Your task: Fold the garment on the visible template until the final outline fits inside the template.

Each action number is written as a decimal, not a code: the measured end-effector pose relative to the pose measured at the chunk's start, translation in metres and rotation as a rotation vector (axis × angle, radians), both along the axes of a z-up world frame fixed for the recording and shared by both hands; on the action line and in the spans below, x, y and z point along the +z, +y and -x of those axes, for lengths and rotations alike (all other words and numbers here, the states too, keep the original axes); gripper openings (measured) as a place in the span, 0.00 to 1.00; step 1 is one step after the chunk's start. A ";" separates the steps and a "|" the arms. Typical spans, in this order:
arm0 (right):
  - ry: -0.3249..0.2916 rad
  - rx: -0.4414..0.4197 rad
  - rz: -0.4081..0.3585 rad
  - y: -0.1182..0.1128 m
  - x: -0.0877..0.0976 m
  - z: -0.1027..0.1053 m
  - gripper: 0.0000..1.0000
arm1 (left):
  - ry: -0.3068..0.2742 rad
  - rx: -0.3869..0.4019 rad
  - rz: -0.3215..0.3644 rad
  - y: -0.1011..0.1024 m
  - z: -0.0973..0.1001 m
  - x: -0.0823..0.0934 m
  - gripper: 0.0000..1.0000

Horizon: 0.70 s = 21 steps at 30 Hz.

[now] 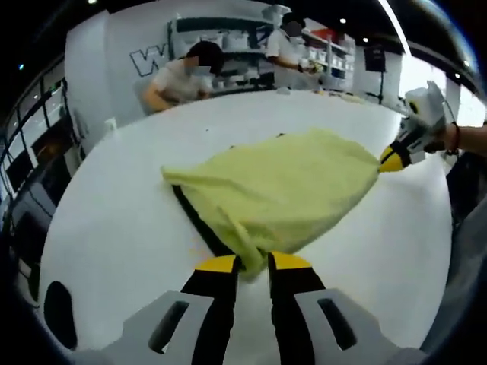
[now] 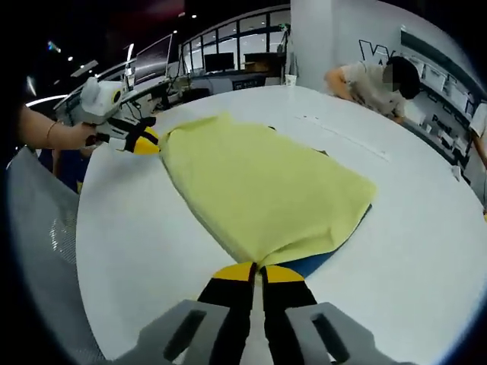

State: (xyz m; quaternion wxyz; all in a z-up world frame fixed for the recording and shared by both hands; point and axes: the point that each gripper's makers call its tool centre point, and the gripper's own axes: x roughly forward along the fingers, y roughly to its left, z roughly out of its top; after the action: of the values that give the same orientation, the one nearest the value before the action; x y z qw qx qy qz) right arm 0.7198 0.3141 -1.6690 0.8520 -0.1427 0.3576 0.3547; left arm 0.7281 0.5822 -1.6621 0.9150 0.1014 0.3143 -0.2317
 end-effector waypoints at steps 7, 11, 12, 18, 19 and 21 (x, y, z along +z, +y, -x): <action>-0.011 0.012 0.005 -0.002 0.004 0.000 0.00 | 0.000 -0.035 -0.077 0.006 0.003 -0.005 0.07; -0.013 0.014 -0.004 -0.009 0.007 0.001 0.00 | -0.009 -0.072 -0.122 0.013 0.004 -0.005 0.07; -0.013 0.008 -0.010 -0.010 0.007 0.000 0.00 | -0.017 -0.076 -0.129 0.014 0.002 -0.004 0.07; 0.010 -0.047 -0.050 -0.016 0.008 0.001 0.00 | -0.006 -0.094 -0.157 0.026 0.004 -0.007 0.06; 0.009 -0.026 -0.030 -0.015 0.007 0.003 0.00 | 0.014 -0.091 -0.163 0.026 0.007 -0.009 0.06; 0.013 -0.015 -0.008 -0.015 0.006 0.005 0.00 | -0.001 -0.091 -0.183 0.027 0.005 -0.009 0.06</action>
State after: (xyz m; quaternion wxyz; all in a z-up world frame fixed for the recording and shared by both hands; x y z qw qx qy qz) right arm 0.7150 0.2987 -1.6635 0.8529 -0.1344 0.3626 0.3509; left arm 0.7233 0.6094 -1.6708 0.8906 0.1990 0.3287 -0.2434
